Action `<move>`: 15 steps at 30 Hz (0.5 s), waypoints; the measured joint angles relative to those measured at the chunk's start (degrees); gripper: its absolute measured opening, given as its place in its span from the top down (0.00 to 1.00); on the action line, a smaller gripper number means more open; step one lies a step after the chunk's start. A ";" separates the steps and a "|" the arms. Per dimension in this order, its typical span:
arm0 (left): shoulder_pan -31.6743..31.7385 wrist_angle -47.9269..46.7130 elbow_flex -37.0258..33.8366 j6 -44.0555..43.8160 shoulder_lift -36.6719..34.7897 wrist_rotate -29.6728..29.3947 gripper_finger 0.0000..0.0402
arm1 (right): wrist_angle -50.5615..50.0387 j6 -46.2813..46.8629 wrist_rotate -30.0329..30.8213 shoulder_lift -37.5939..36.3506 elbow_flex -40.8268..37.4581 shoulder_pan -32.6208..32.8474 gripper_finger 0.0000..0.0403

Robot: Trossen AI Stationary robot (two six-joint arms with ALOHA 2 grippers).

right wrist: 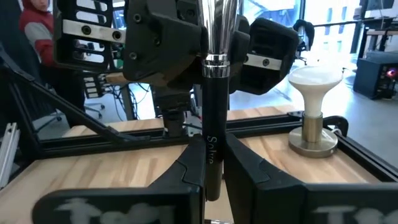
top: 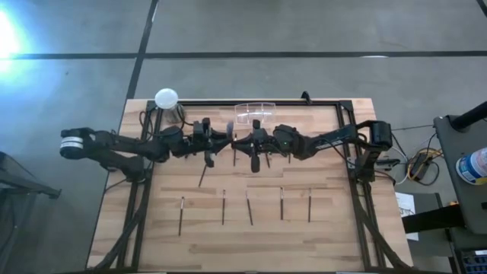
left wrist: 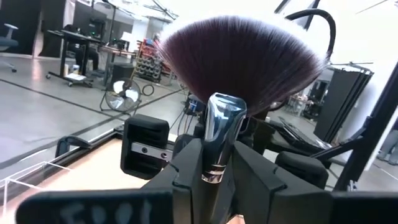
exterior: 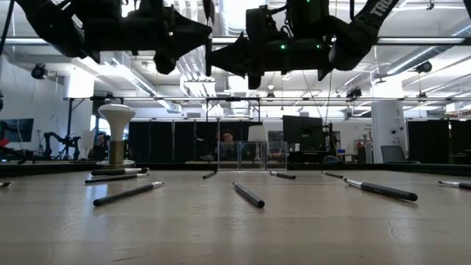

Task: Pick & Place Makeup Brushes
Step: Put the black highlighter brush into the transparent organizer

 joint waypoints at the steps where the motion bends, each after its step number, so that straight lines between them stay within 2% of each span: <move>1: -0.02 -0.02 0.00 -0.06 0.00 -0.89 0.81 | -0.19 0.00 0.14 0.00 0.07 0.00 0.93; 6: 0.05 -1.63 0.11 -1.18 -0.24 -3.06 0.81 | -5.15 -0.42 1.73 -0.07 1.68 0.00 0.93; 15: 0.10 -15.40 5.97 -0.57 -1.42 -5.53 0.77 | -17.99 -5.05 6.64 -0.07 6.74 1.72 0.94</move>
